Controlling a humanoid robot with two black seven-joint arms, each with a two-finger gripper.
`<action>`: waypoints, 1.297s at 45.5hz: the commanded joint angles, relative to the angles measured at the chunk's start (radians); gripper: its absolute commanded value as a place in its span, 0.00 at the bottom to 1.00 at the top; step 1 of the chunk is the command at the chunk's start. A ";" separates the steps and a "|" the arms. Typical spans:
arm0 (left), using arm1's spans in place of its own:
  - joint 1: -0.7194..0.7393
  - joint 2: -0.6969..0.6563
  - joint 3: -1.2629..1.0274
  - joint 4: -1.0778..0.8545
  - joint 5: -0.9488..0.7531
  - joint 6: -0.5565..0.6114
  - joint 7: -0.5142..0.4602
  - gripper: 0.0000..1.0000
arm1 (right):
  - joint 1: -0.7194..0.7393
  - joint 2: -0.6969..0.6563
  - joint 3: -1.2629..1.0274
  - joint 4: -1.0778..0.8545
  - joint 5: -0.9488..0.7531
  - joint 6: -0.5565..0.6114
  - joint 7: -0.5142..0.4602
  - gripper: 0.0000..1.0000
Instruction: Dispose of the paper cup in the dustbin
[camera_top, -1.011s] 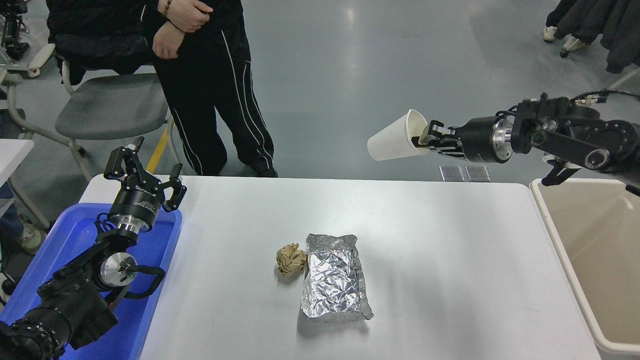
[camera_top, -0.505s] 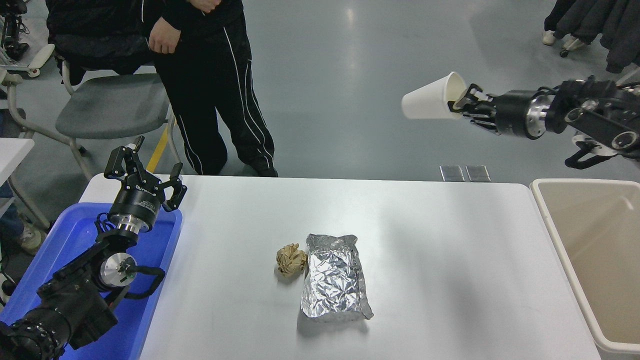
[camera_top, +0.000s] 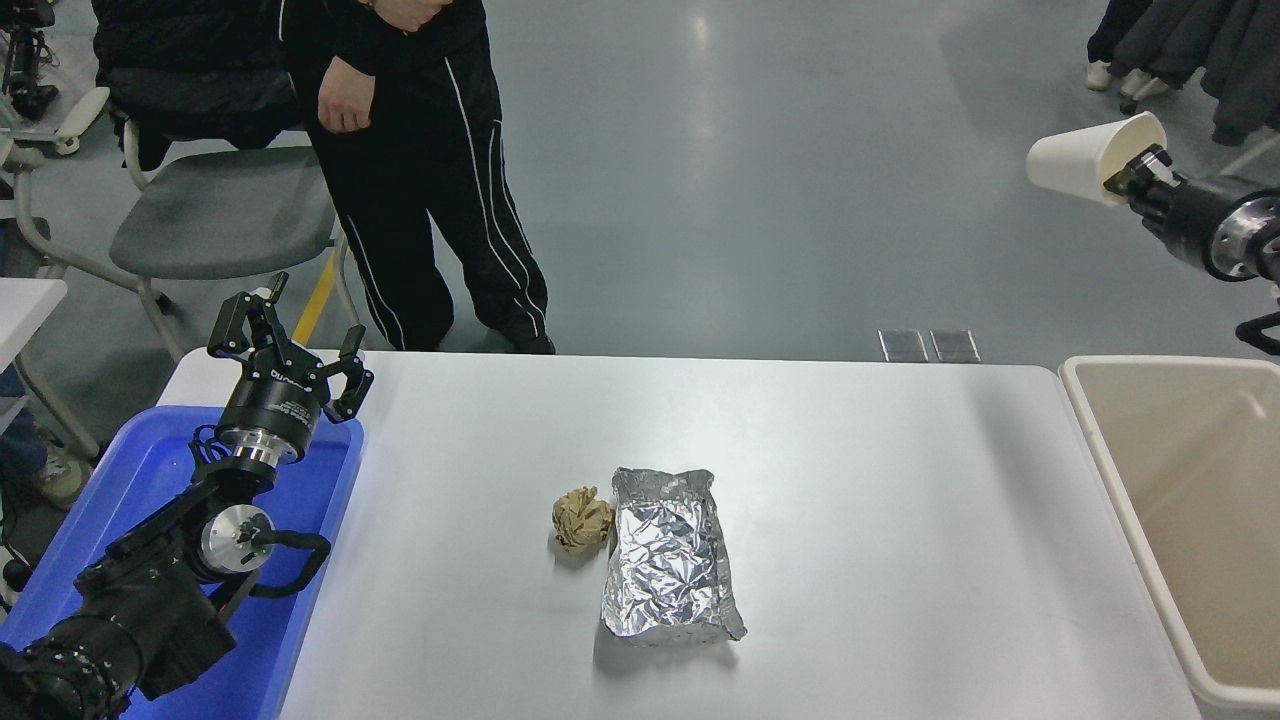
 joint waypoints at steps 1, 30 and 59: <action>0.000 0.000 0.000 0.000 0.000 0.000 0.000 1.00 | -0.134 -0.029 0.046 -0.058 0.018 -0.196 -0.091 0.00; 0.000 0.000 0.000 0.000 0.000 0.000 0.000 1.00 | -0.440 0.001 0.224 -0.084 0.020 -0.353 -0.151 0.00; 0.000 0.000 0.000 0.000 0.000 0.000 0.000 1.00 | -0.495 0.122 0.225 -0.052 0.015 -0.348 -0.149 0.00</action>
